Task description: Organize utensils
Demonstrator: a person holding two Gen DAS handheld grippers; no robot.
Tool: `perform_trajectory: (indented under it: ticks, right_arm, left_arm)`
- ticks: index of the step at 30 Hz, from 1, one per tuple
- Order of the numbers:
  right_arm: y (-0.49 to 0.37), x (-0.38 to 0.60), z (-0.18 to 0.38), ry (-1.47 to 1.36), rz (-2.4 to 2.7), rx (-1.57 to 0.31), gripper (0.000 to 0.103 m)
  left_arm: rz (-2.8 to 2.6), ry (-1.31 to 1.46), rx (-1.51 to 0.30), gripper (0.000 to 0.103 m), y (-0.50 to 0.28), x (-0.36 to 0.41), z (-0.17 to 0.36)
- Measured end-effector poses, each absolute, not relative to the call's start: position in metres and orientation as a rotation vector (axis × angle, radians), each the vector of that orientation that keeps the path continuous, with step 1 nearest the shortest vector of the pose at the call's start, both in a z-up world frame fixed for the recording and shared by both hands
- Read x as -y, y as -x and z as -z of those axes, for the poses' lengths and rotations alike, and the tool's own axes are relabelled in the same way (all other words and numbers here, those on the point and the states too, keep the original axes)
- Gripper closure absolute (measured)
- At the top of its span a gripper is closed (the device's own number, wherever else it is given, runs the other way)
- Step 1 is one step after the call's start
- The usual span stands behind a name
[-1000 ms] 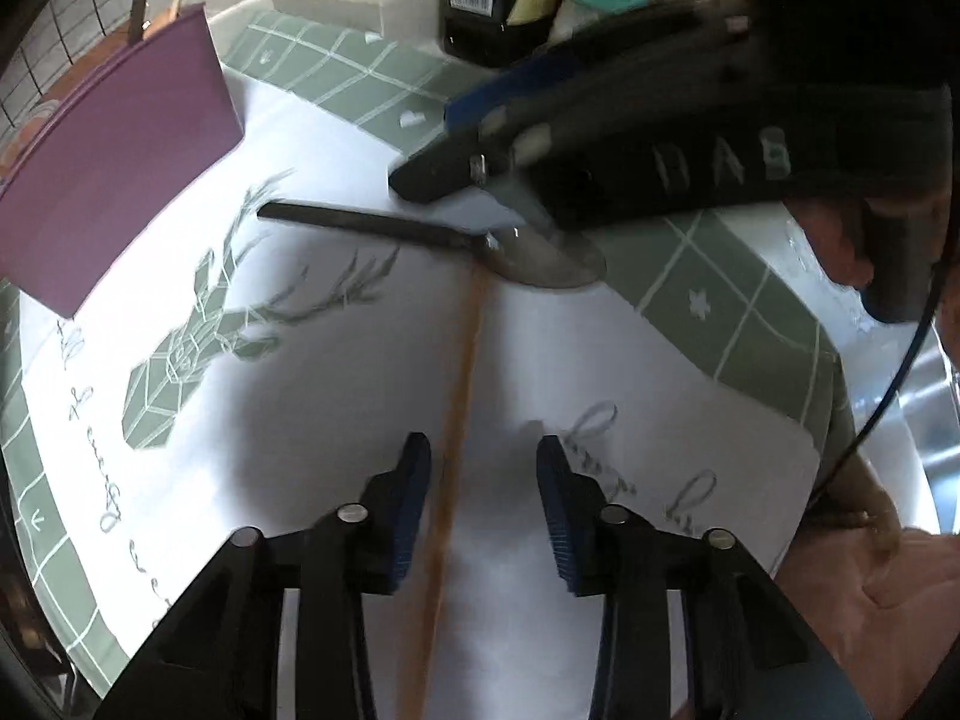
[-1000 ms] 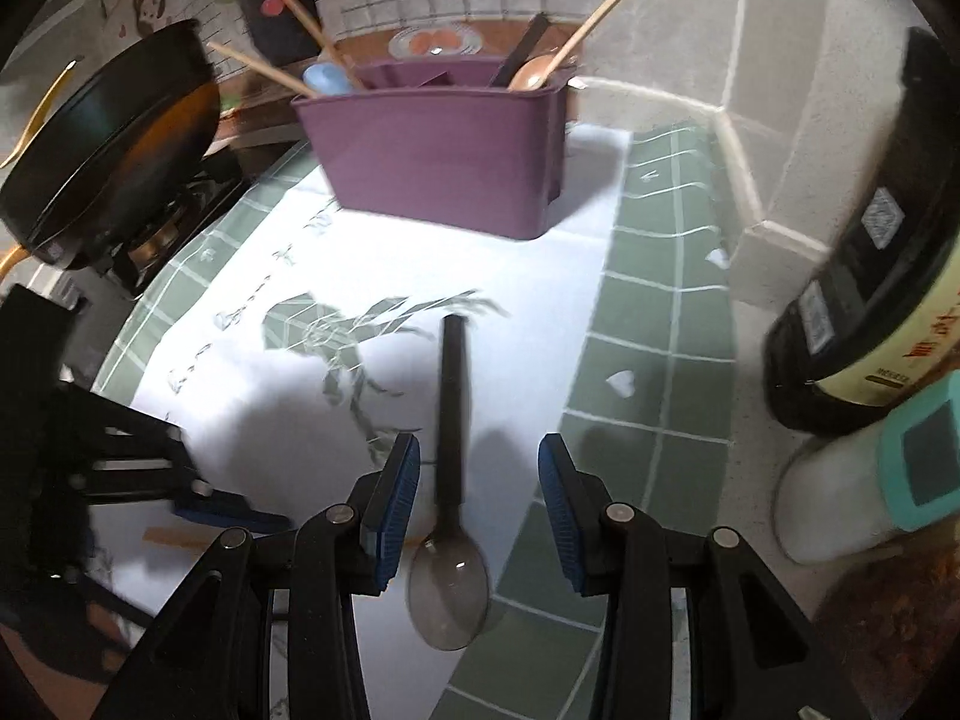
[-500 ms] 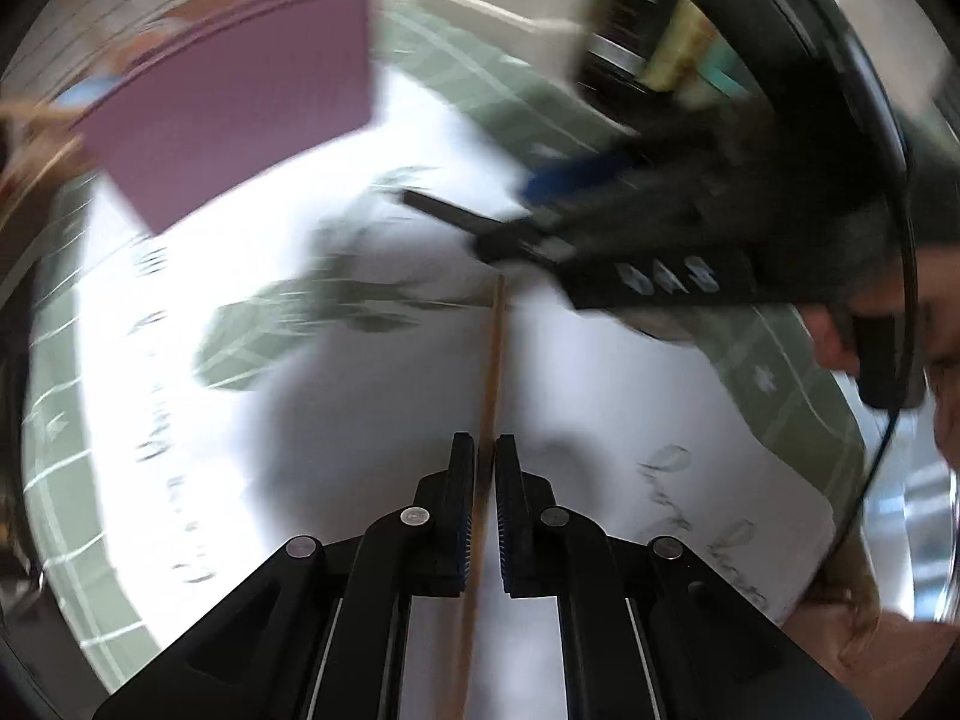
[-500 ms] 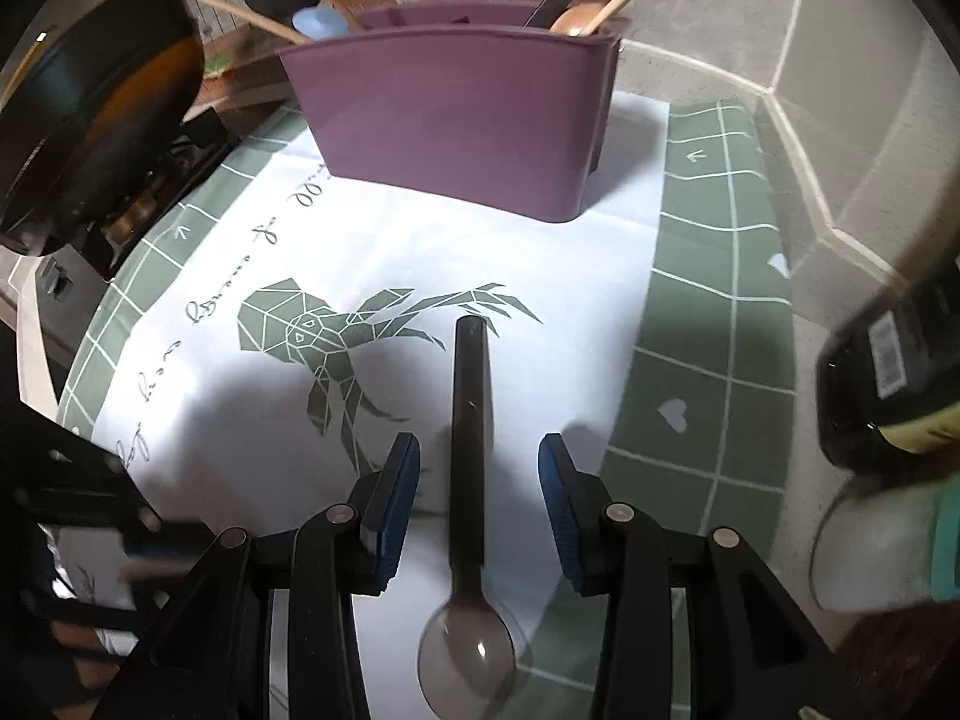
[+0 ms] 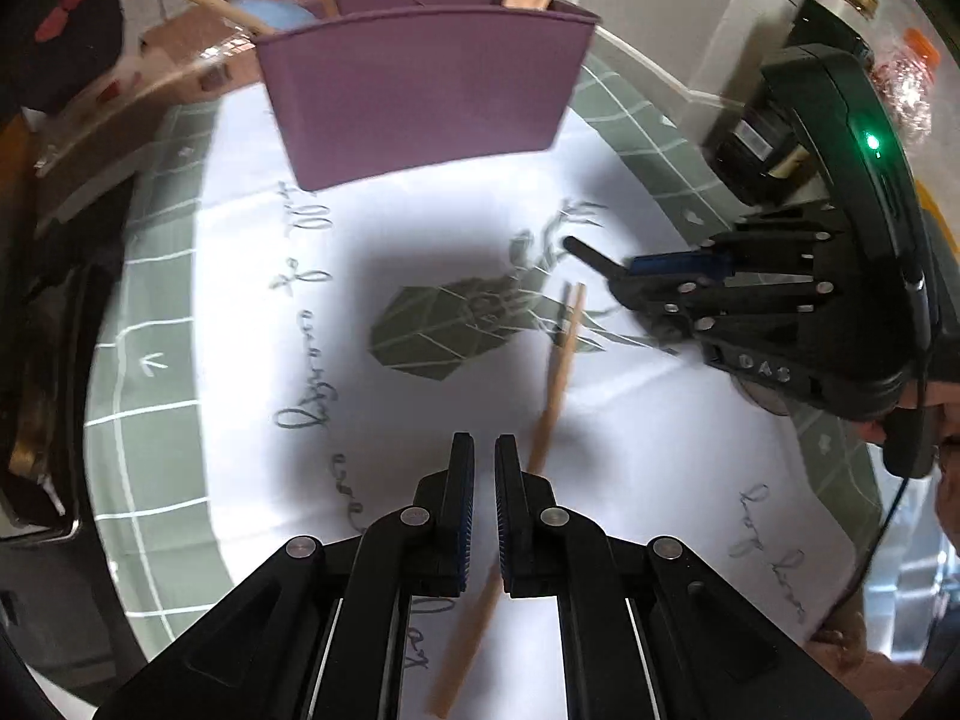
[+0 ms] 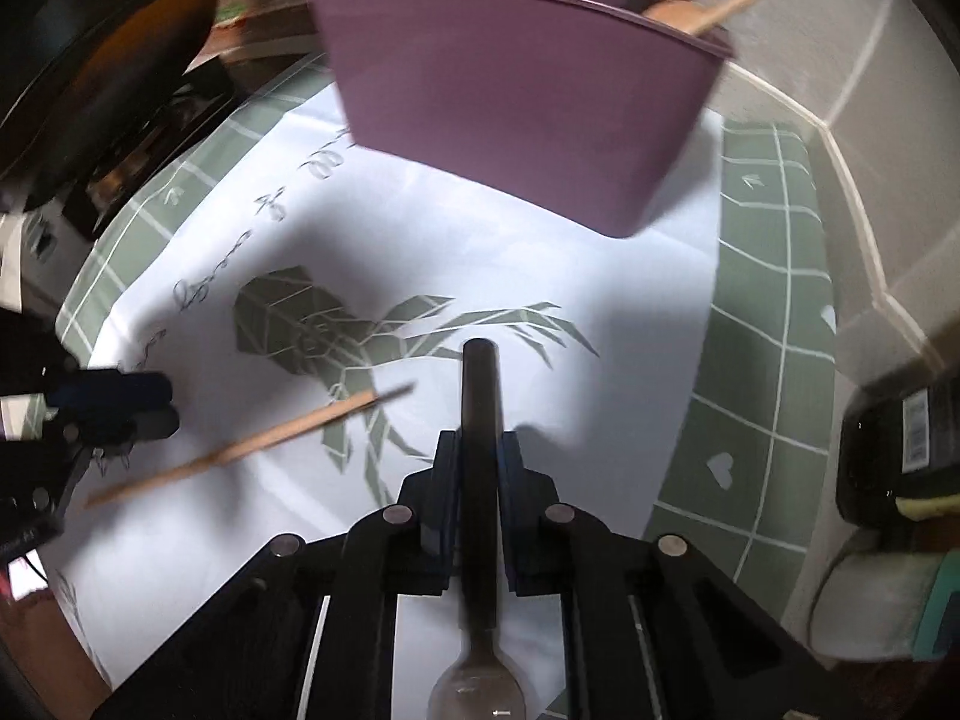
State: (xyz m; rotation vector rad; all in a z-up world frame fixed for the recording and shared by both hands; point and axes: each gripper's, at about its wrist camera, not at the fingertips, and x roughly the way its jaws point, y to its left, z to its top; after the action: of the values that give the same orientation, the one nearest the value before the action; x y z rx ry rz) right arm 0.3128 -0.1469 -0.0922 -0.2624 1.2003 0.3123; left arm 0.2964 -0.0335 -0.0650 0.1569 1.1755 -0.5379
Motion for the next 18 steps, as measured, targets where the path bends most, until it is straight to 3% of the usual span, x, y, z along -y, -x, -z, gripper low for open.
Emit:
perform_trajectory:
  ticks: [18]
  right_arm:
    - [-0.297,0.176,0.074,0.166,-0.264,-1.158,0.093]
  left_arm:
    - [0.645,-0.501,-1.229,0.092,-0.291,0.099,0.080]
